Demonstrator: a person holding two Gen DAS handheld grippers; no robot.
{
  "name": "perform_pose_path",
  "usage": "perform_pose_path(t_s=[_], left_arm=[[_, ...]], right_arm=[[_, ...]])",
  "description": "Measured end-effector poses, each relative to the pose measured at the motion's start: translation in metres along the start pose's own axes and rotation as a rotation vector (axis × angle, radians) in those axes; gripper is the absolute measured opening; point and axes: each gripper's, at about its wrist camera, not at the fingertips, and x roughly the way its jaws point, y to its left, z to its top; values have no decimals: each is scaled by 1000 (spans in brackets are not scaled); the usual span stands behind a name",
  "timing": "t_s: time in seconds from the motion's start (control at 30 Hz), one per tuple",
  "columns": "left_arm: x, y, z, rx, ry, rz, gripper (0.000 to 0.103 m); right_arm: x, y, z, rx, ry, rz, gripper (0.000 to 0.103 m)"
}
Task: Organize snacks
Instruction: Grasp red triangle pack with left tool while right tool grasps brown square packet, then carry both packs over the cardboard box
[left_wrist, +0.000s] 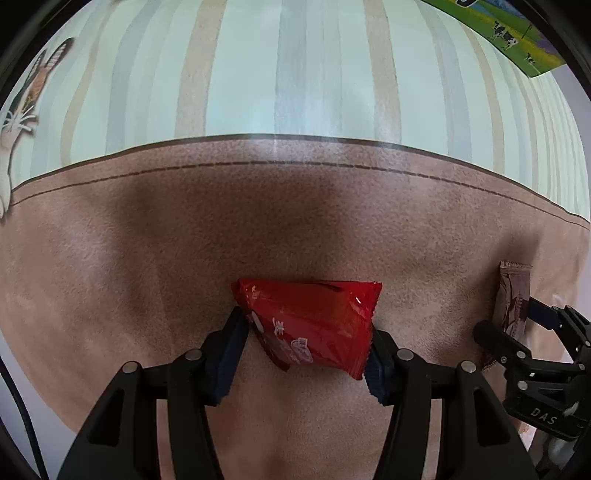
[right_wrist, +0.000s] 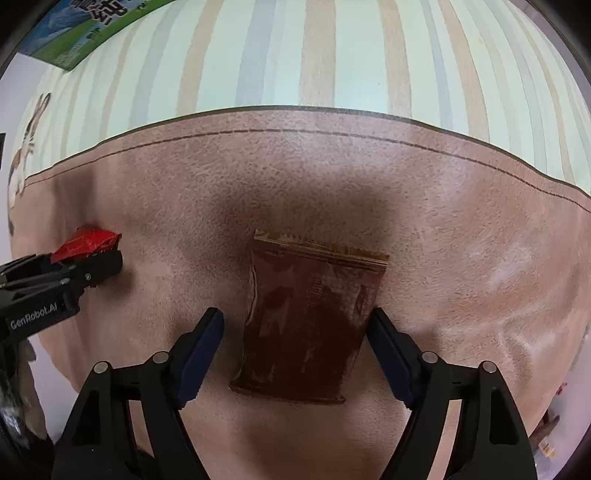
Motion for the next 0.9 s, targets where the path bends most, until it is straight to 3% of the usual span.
perform_pose_path(t_s=[0.17, 0.23, 0.27, 0.4, 0.43, 0.7, 0.9], left_arm=[[3, 15, 7, -9, -5, -34, 54], [-1, 17, 10, -1, -17, -34, 49], [-5, 32, 4, 0, -23, -32, 47], [-5, 30, -3, 0, -31, -42, 45], [-14, 45, -2, 4, -31, -41, 44], [-31, 48, 8, 15, -12, -48, 44], [-45, 49, 9, 17, -17, -78, 44]], right_arm=[[13, 22, 11, 20, -15, -30, 83], [19, 22, 8, 21, -27, -48, 80], [21, 24, 7, 19, -30, -57, 76], [20, 21, -12, 34, -51, -72, 63], [20, 19, -12, 40, -53, -71, 63], [13, 16, -14, 62, -61, -66, 61], [-5, -1, -13, 123, -91, -4, 60]])
